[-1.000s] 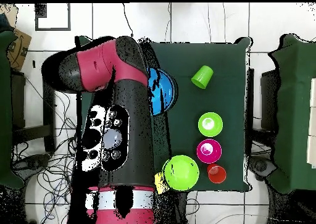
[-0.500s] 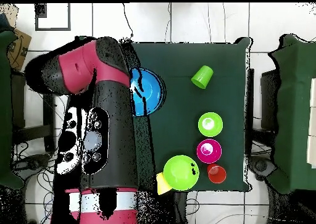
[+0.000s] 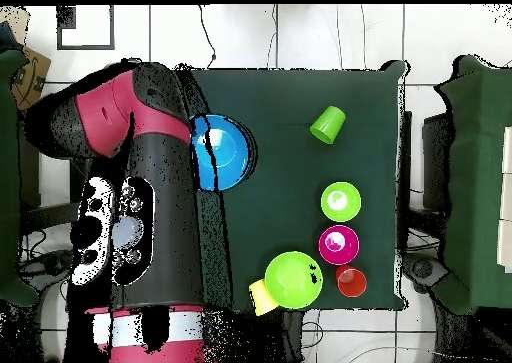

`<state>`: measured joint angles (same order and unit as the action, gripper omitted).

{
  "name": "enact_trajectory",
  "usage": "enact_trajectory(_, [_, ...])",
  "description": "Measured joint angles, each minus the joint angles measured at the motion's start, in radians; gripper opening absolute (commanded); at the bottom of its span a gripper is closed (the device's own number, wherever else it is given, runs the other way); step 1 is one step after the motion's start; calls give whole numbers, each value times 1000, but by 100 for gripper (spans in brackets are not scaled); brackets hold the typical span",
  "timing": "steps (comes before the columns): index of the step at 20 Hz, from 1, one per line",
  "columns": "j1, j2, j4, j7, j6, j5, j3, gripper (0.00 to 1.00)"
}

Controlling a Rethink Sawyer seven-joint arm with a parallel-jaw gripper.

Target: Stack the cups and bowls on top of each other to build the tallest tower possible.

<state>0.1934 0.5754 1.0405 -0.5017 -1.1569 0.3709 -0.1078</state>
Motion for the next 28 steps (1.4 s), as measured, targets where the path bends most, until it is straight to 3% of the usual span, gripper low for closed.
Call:
enact_trajectory(20, [18, -88, -3, 5, 0, 0, -17, 0])
enact_trajectory(28, [25, -126, -55, 5, 1, 0, -19, 0])
